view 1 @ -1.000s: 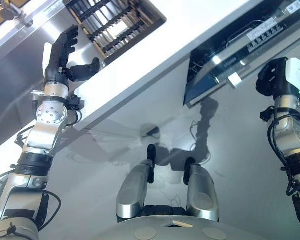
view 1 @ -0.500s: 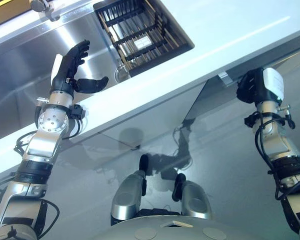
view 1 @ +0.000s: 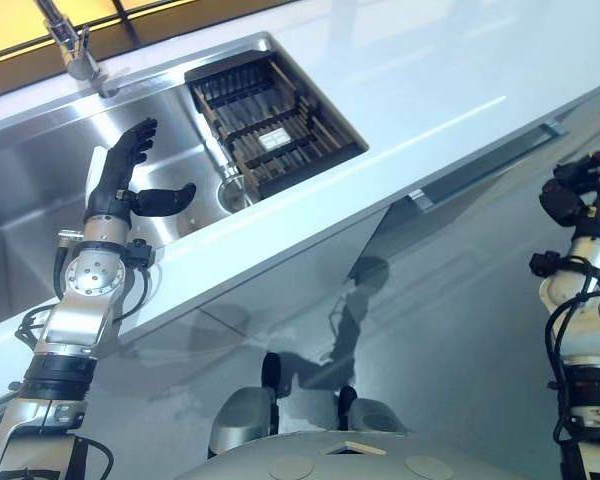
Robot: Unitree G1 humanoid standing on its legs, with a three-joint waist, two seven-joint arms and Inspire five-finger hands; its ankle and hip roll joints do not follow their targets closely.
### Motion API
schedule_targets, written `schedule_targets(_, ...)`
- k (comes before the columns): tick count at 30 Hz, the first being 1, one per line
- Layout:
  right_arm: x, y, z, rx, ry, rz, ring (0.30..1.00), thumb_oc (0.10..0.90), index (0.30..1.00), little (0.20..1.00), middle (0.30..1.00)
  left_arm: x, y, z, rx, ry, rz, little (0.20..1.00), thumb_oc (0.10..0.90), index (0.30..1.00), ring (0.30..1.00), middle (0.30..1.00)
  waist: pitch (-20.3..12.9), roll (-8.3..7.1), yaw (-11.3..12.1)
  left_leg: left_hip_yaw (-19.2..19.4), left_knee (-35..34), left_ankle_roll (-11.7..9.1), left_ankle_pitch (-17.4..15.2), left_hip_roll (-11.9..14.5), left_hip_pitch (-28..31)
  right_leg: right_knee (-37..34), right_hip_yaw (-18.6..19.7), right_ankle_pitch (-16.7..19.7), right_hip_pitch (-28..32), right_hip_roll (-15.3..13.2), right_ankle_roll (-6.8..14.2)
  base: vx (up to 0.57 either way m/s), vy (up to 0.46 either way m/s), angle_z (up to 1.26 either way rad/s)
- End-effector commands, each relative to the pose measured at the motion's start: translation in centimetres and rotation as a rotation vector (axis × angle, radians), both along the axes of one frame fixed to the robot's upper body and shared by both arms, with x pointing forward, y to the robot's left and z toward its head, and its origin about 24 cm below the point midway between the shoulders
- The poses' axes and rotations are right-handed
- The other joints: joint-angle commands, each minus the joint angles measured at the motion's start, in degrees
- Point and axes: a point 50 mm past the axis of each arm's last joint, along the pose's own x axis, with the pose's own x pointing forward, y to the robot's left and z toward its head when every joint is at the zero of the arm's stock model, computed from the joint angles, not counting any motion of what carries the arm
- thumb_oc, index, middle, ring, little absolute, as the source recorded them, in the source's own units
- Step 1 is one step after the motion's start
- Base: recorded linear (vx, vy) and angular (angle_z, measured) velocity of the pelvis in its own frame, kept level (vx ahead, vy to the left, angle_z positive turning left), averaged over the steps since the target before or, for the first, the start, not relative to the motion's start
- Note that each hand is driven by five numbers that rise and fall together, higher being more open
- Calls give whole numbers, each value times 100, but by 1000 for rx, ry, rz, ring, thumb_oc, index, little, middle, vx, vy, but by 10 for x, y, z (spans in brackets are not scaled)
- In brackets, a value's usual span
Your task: Pick up plates and place into dishwasher.
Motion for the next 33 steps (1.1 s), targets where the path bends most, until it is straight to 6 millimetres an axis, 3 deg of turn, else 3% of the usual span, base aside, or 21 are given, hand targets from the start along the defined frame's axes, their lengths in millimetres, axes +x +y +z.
schedule_targets(1, -8, -4, 25, -13, -147, 8, 300, 100, 300, 200, 300, -5, 8, 40, 63, -248, 24, 900, 800, 900, 900, 900, -721, 120, -230, 440, 49, 183, -846, -249, 393, -114, 143, 818, -444, 121, 205, -36, 48, -25)
schedule_targets(2, -9, -4, 19, 14, -129, 9, 300, 100, 300, 200, 300, -6, 9, 39, 60, -251, 30, 900, 800, 900, 900, 900, -739, 116, -256, 467, 31, 181, -844, -247, 403, -141, 167, 833, -442, 128, 210, -30, 37, -25)
schedule_targets(3, -11, -3, 9, 52, -96, 16, 382, 196, 382, 296, 382, -6, 9, 38, 55, -254, 37, 900, 800, 900, 900, 900, -754, 115, -292, 501, 17, 176, -846, -239, 417, -163, 190, 844, -441, 131, 215, -36, 41, -24)
schedule_targets(4, -13, -2, 0, 90, -68, 28, 754, 630, 754, 730, 754, -8, 10, 37, 49, -256, 42, 900, 800, 900, 900, 900, -767, 113, -316, 534, 11, 174, -844, -232, 425, -190, 209, 855, -436, 135, 212, -38, 40, -22)
schedule_targets(5, -14, 1, -9, 124, -40, 50, 900, 800, 900, 900, 900, -9, 11, 37, 45, -259, 48, 900, 800, 900, 900, 900, -778, 111, -337, 558, 7, 169, -839, -224, 428, -219, 228, 859, -429, 144, 204, -34, 32, -20)
schedule_targets(7, -12, 11, -30, 239, 53, 171, 900, 800, 900, 900, 900, -10, 11, 35, 40, -265, 62, 900, 800, 900, 900, 900, -807, 96, -369, 612, -10, 155, -833, -209, 440, -293, 244, 888, -415, 156, 198, -33, 21, -12)
schedule_targets(9, -11, 21, -39, 263, 88, 231, 900, 800, 900, 900, 900, -11, 11, 35, 39, -267, 72, 900, 800, 900, 900, 900, -829, 78, -382, 643, -23, 146, -825, -198, 452, -356, 239, 904, -397, 164, 185, -25, -6, -8)
schedule_targets(17, -11, 52, -43, 315, 28, 370, 900, 800, 900, 900, 900, -14, 14, 29, 35, -260, 107, 900, 800, 900, 900, 900, -899, 89, -448, 672, -67, 130, -858, -194, 484, -476, 235, 882, -338, 205, 171, -9, -8, -4)
schedule_targets(24, -5, 72, -16, 348, -87, 548, 900, 800, 900, 900, 900, -17, 14, 24, 20, -257, 126, 900, 800, 900, 900, 900, -931, 122, -464, 696, -73, 109, -798, -191, 461, -573, 226, 956, -343, 221, 160, -7, 1, 0)
schedule_targets(33, -5, 85, 19, 263, -214, 694, 900, 800, 900, 900, 900, -19, 14, 21, 12, -249, 125, 900, 800, 900, 900, 900, -990, 135, -443, 695, -78, 99, -782, -201, 437, -635, 198, 976, -344, 221, 160, 0, 1, 0)
